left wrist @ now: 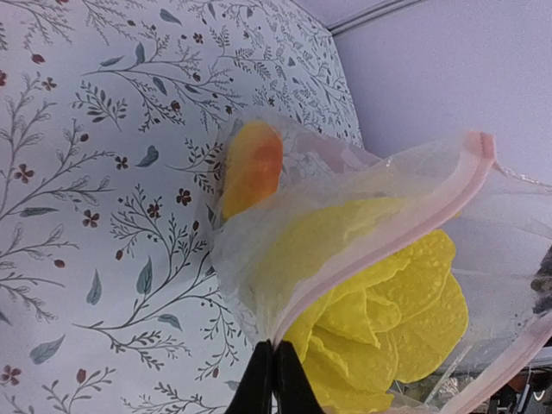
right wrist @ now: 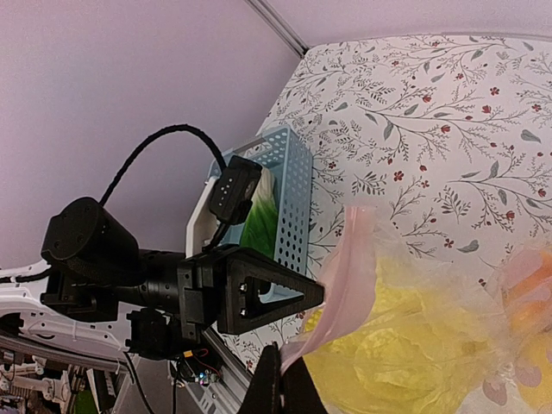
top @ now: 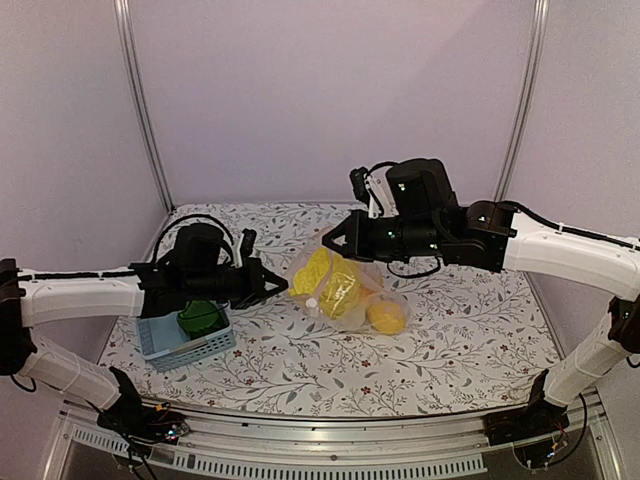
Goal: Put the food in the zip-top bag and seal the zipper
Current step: Adjust the zipper food storage bag at the center of the board.
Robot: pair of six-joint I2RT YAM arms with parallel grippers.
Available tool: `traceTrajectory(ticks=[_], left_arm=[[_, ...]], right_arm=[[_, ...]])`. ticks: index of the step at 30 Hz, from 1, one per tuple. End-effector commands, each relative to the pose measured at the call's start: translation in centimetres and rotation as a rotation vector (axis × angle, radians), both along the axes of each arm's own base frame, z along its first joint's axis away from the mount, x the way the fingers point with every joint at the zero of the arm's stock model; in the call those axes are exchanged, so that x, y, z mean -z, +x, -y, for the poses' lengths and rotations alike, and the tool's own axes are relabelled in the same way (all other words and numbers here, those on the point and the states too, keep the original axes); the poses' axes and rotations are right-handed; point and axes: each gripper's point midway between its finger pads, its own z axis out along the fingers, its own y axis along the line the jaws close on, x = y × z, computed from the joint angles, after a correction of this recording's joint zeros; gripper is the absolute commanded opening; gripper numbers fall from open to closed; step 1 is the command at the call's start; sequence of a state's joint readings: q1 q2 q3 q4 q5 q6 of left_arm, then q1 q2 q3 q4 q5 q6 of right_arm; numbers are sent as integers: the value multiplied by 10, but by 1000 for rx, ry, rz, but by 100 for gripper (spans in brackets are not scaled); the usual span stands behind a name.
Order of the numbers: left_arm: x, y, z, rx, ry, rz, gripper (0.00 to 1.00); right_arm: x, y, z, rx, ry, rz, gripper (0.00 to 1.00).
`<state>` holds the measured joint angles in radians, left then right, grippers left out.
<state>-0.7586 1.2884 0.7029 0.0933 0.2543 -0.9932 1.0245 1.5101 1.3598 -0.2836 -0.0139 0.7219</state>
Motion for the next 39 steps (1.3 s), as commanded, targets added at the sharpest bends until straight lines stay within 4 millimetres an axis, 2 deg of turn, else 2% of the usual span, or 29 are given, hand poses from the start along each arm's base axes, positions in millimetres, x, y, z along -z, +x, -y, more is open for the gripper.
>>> traceTrajectory(ticks=[1,4,6,9,10,14,17,20,24,26,29,31,34,36,39], left_arm=[[-13,7,6,16,-34,30,0],[-28,8,10,38,-53,65,0],[-49,12,12,50,-59,111,0],[-96,21,15,73,-63,213,0],[-120,24,18,86,-68,251,0],[-178,30,30,150,-86,356,0],[-197,34,36,181,-92,383,0],[-194,40,36,185,-74,367,0],[-170,45,27,170,-34,302,0],[-158,45,23,164,-23,275,0],[-140,44,20,167,-7,238,0],[-130,43,22,179,-10,215,0],[-113,40,29,213,-20,165,0],[-102,39,33,234,-20,132,0],[-97,38,34,246,-15,123,0]], right_arm=[[-12,-1,3,-4,34,22,0],[-11,1,6,9,25,25,0],[-12,5,12,40,3,42,0],[-23,11,24,74,-36,79,0],[-26,13,28,86,-48,90,0],[-52,20,44,124,-72,164,0],[-78,22,56,156,-64,230,0],[-91,24,68,197,-67,275,0],[-95,24,79,227,-67,293,0],[-88,23,77,221,-73,276,0],[-64,25,70,206,-104,233,0],[-45,26,65,201,-120,188,0],[-27,26,59,192,-133,142,0],[-24,25,57,187,-130,129,0],[-30,25,54,178,-116,130,0]])
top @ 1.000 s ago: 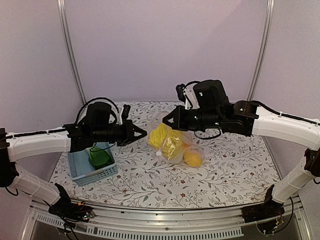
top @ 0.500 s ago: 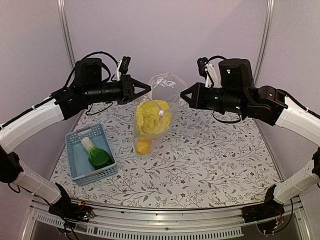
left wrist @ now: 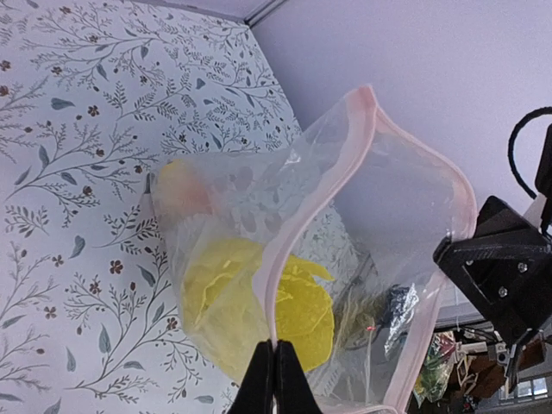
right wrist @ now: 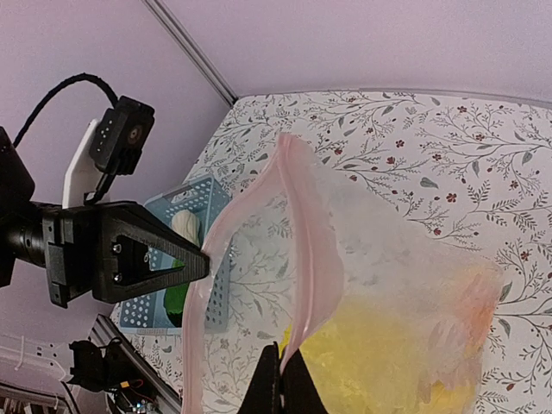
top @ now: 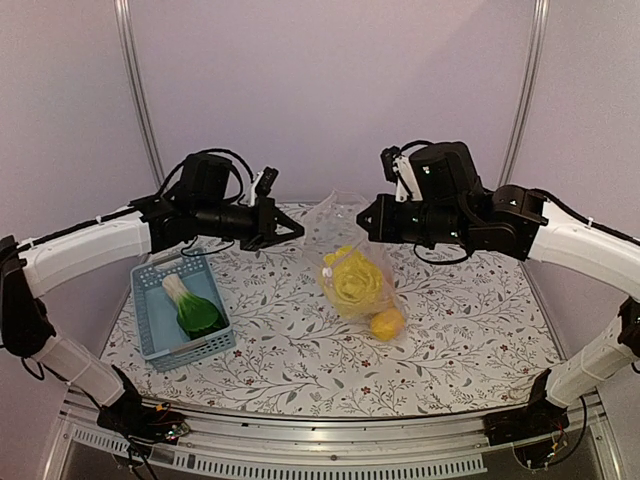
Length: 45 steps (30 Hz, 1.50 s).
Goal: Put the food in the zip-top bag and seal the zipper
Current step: Pick up the fake vegetable from the bin.
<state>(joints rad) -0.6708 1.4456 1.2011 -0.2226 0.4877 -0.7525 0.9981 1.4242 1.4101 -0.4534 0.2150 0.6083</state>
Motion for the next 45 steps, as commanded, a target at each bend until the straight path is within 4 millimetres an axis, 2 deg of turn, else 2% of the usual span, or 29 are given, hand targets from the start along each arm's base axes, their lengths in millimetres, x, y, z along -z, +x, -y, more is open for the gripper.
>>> traceTrajectory(ticks=[1,12,14,17,22,26,30,34,39,45], left_arm=[[7,1,0,21,-5,-16,0],[4,0,-18,-42,48,36,0],[2,1,-22,-59,61,54,8],[-1,4,-34,-107,98,87,26],[-8,4,-56,-177,143,147,50],[-12,2,-78,-229,221,196,61],[-7,-3,-114,-328,341,225,70],[24,-3,-162,-488,421,130,78],[91,-11,-225,-746,413,-138,79],[135,-21,-270,-941,412,-242,77]], right_arm=[[-6,0,-3,-9,31,-11,0],[-9,-1,-13,-41,46,-17,0],[-11,-1,-13,-44,48,-12,0],[-15,-1,-13,-48,54,-3,0],[-19,-1,-13,-54,58,8,0],[-19,-2,-14,-59,54,11,0],[-18,-1,-14,-57,52,10,0],[-17,0,-16,-58,53,10,0],[-16,0,-18,-67,55,8,0],[-17,-1,-19,-71,61,11,0]])
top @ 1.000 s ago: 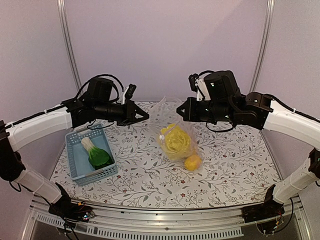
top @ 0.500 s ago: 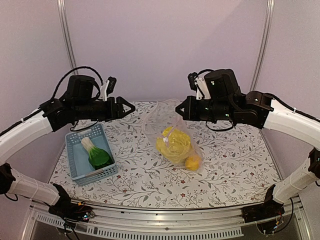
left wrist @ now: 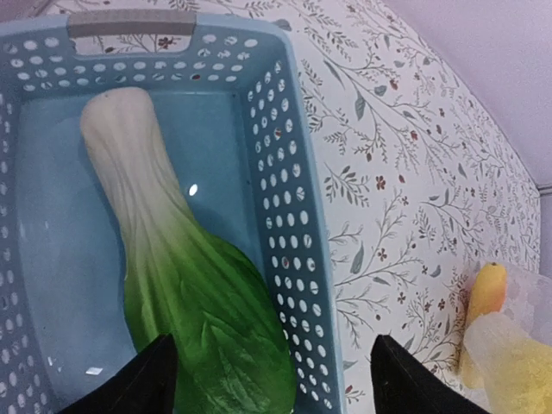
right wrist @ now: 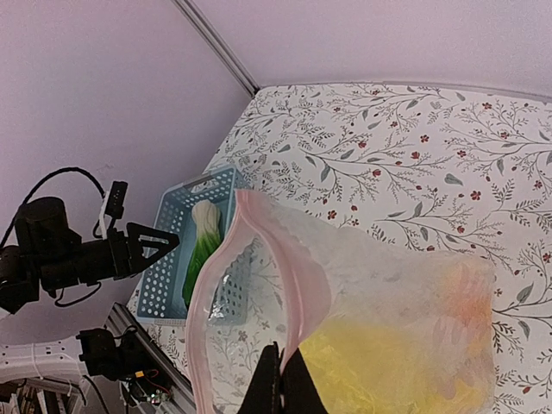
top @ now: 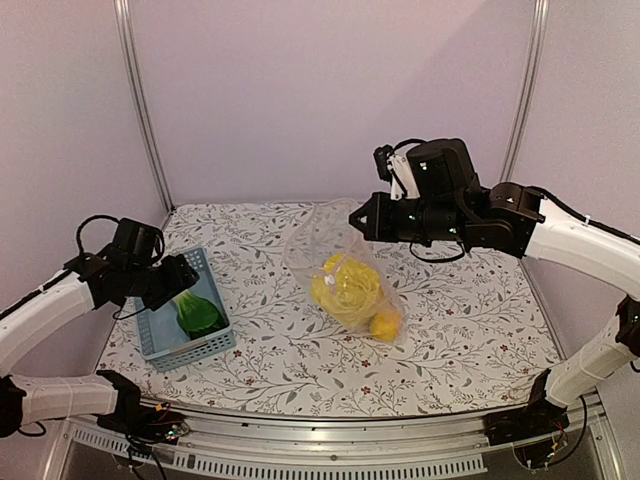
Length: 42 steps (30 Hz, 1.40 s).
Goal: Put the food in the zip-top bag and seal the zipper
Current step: Pick up the fake vegetable from the bin.
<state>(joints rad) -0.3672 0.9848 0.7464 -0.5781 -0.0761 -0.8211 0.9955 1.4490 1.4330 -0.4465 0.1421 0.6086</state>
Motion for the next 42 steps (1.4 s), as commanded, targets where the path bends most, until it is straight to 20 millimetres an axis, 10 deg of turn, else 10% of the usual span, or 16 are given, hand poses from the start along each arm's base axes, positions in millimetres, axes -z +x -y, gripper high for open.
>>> traceTrajectory(ticks=[1,19,42], left_arm=[[24,-5,-32,-179,-17,-45,76],[85,27,-72,-258,-33,-127,61],[134,45,-72,-196,-56,-219,50]], right_arm=[[-18,4,-5,-8,41,38,0],[-18,4,-9,-18,49,39,0],[-17,5,-13,-29,50,32,0]])
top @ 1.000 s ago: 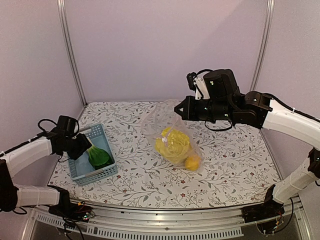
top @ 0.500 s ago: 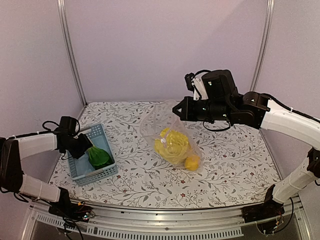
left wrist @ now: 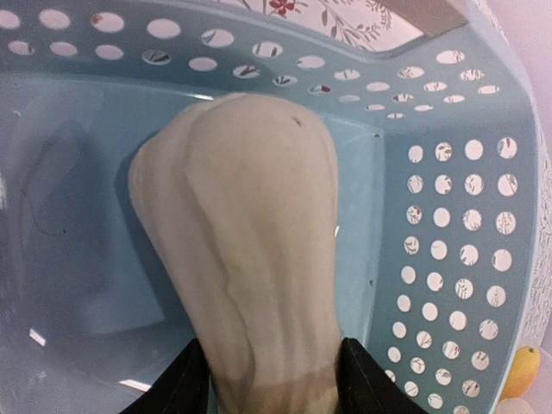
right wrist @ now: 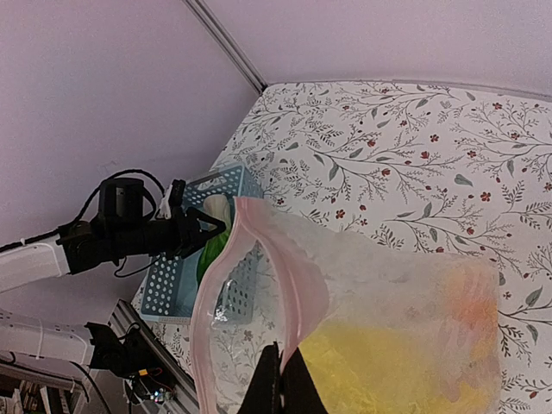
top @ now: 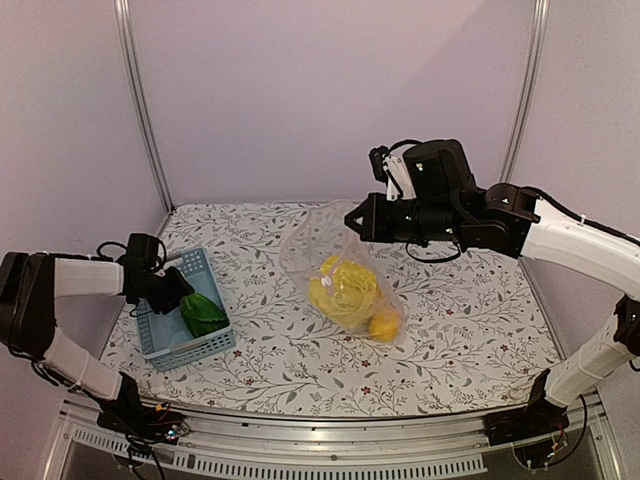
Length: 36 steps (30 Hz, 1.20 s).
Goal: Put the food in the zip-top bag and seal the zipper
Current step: Pick up the fake vegetable from the bin.
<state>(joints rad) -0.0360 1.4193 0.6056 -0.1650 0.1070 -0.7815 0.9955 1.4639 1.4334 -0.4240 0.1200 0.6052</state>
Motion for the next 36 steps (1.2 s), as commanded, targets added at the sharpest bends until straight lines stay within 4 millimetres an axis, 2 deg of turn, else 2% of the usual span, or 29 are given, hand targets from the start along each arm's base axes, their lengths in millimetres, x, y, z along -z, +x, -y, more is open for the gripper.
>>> traceTrajectory(ticks=[1,6,10,16,20,25,29,33,36], left_arm=[[14,-4,-8,-6,26,-42,49],[13,-4,-10,1,39,-37,38],[2,-3,-12,2,54,0,36],[-26,-5,-19,-11,98,73,35],[-55,-14,-28,-29,130,131,35],[-114,-29,-39,-54,194,283,35],[-173,-37,-35,10,228,402,35],[-228,-37,-4,201,179,508,36],[-267,-40,38,412,38,599,36]], right_arm=[[-18,4,-6,-8,41,34,0],[-18,4,-6,-7,40,32,0],[-18,4,-6,-6,40,32,0],[-20,5,-6,-6,42,35,0],[-21,4,-6,-7,42,38,0],[-23,3,-4,-14,38,48,0],[-25,1,-6,-40,28,65,0],[-28,-9,-13,-131,3,86,0],[-25,-16,-18,-190,-22,93,0]])
